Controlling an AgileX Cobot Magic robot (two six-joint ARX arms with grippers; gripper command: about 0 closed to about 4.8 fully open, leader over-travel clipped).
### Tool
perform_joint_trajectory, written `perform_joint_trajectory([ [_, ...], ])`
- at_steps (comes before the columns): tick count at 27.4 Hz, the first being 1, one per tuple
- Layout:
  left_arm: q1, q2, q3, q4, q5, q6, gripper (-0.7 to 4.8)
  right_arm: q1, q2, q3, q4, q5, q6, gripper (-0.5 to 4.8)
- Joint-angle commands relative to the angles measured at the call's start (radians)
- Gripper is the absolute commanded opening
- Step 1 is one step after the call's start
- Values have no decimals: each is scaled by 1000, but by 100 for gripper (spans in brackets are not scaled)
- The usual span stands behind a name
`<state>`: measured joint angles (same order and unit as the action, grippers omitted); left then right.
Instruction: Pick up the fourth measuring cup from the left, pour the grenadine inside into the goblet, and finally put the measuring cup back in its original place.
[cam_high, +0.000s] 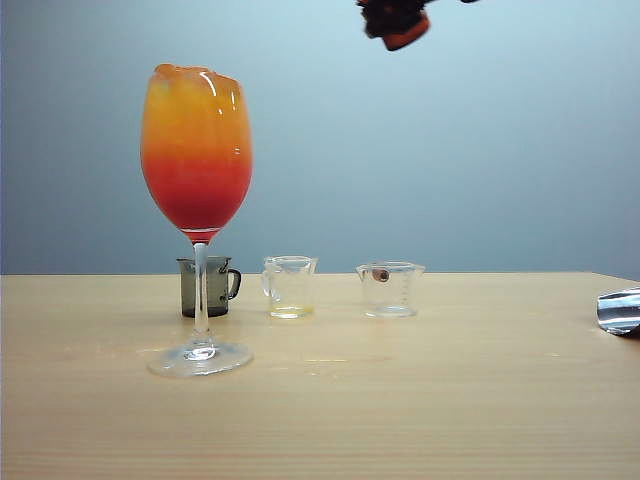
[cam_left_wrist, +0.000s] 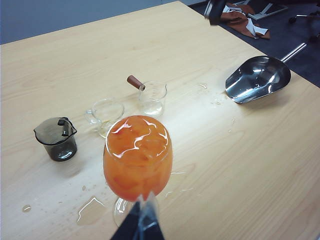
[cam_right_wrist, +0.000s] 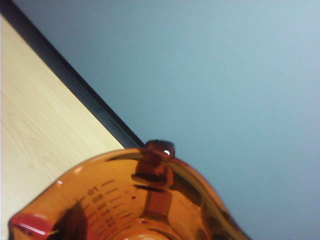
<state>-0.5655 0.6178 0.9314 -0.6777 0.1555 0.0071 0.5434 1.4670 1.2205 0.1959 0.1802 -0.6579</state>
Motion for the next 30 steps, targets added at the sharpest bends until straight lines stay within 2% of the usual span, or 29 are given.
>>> perform_joint_trajectory([
  [1,1,-2,3,6,2,4,-5,-42,-8,2,26,-29,88,17],
  [9,1,-2,3,6,2,4,-5,-124,-8,-103,113,-54,185,17],
  [13,1,-2,3,6,2,4,-5,-143,-8,-187,206,-50,241,17],
  [18,1,-2,3,8,2,4,-5,-153,-8,-287,304,-43,251,17],
  [21,1,-2,3,21,2,4,-5,-176,-1,-378,402,-44,342,17],
  [30,1,-2,3,30,2,4,-5,-216,75,-468,525,-56,386,17],
])
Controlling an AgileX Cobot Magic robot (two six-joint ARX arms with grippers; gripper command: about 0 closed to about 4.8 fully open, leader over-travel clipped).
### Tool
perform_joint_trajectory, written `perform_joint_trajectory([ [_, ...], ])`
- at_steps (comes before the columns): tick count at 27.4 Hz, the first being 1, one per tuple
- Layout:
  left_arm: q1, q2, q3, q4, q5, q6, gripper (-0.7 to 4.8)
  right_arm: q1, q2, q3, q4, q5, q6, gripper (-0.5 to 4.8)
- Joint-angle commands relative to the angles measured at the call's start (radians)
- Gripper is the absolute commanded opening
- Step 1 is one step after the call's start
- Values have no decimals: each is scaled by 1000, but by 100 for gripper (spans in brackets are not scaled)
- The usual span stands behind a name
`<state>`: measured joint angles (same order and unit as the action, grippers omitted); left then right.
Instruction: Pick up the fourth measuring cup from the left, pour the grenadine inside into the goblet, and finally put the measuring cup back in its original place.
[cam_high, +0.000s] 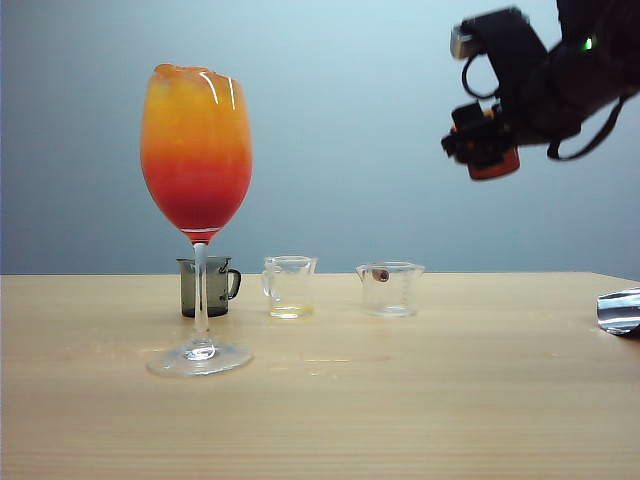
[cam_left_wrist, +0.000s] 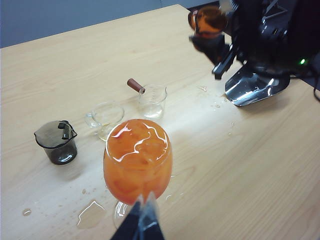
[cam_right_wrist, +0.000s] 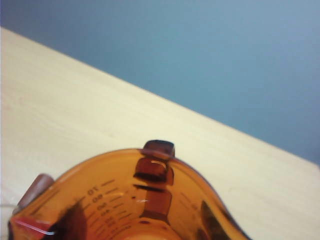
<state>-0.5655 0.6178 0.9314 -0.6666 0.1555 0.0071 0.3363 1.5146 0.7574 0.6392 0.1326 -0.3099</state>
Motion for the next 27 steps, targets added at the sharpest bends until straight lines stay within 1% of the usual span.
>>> perform_joint_trajectory([
  [1,1,-2,3,19,2,4,-5,-10,42,-5,96,-8,46,17],
  [9,1,-2,3,27,2,3,-5,-11,206,-5,245,5,52,17],
  [16,1,-2,3,26,2,3,-5,-16,308,-5,327,7,55,17],
  [19,1,-2,3,26,2,3,-5,-37,349,-4,360,6,113,17],
  [27,1,0,3,27,2,4,-5,-58,389,8,372,-5,167,17],
])
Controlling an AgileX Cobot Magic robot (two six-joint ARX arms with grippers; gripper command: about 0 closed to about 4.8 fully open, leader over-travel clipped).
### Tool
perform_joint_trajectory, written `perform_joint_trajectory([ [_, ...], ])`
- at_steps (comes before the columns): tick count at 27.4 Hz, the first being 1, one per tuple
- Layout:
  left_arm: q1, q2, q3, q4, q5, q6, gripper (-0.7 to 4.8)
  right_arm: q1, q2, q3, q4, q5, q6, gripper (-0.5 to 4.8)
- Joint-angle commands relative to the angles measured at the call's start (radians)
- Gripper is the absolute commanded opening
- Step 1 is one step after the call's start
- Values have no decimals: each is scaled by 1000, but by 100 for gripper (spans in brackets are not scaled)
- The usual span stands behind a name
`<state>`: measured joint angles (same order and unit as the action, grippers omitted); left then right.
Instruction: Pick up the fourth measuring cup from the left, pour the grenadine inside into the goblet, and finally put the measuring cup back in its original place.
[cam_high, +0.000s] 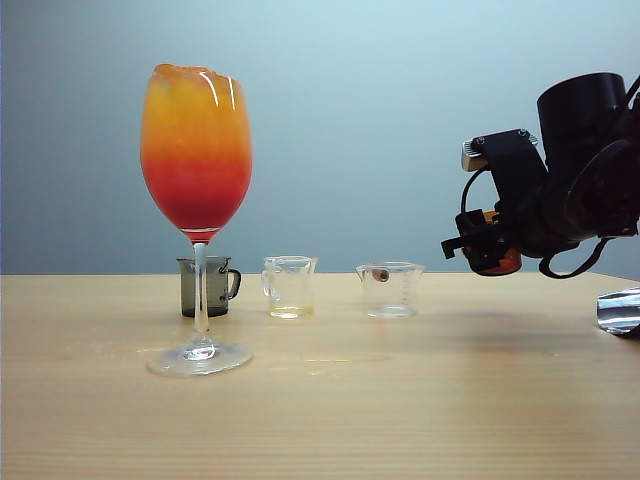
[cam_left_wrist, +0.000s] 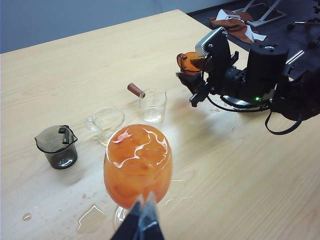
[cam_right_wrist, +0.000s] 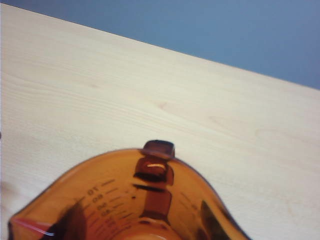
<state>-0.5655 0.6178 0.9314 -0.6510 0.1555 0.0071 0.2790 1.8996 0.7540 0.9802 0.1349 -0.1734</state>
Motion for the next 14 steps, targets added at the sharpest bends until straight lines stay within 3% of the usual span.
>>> perform_joint_trajectory([
  [1,1,0,3,11,2,4,-5,0,8,16,31,-6,44,17],
  [14,1,0,3,14,2,3,-5,-2,42,50,25,-62,50,17],
])
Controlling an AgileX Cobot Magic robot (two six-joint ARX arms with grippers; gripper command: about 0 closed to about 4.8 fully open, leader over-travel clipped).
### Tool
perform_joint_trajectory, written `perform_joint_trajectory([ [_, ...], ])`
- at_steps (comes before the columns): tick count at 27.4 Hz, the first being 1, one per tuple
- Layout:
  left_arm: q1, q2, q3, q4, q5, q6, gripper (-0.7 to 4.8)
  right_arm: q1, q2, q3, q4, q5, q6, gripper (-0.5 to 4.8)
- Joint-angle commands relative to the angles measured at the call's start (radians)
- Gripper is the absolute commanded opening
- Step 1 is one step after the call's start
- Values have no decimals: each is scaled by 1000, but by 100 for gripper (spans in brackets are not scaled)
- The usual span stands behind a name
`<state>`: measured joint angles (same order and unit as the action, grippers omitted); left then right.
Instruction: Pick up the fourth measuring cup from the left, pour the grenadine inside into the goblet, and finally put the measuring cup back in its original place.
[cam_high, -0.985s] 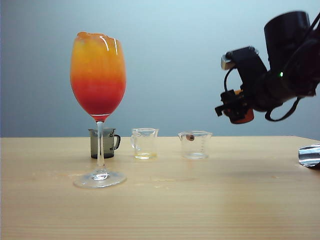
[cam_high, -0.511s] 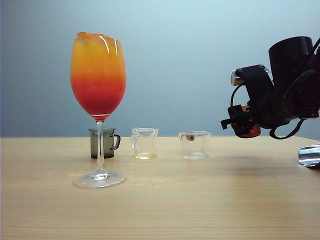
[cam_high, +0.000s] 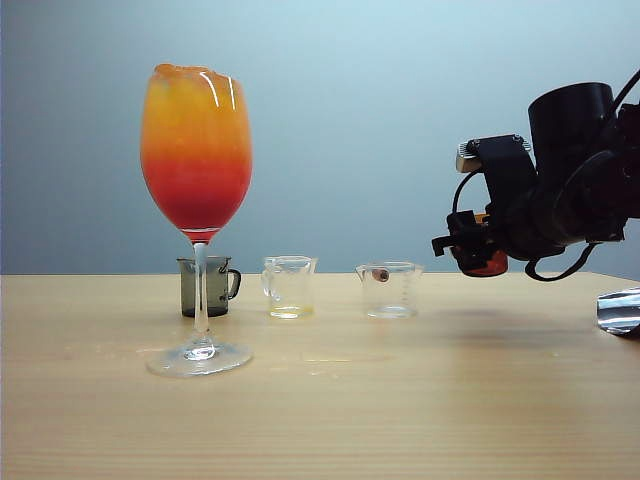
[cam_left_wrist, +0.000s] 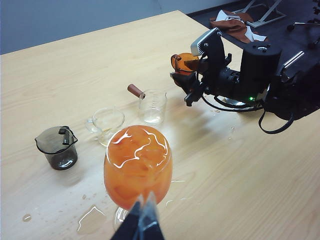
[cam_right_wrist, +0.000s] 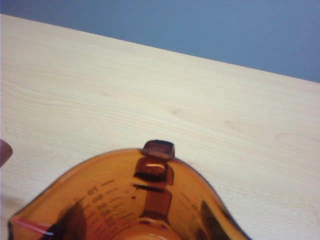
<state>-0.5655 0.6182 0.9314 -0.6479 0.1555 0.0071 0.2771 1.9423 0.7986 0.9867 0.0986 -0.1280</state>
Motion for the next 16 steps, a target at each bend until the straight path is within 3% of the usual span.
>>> perform_joint_trajectory([
  [1,1,0,3,11,2,3,-5,0,3,5,19,-34,5,17],
  [16,1,0,3,12,2,3,-5,0,54,17,11,-79,5,17],
])
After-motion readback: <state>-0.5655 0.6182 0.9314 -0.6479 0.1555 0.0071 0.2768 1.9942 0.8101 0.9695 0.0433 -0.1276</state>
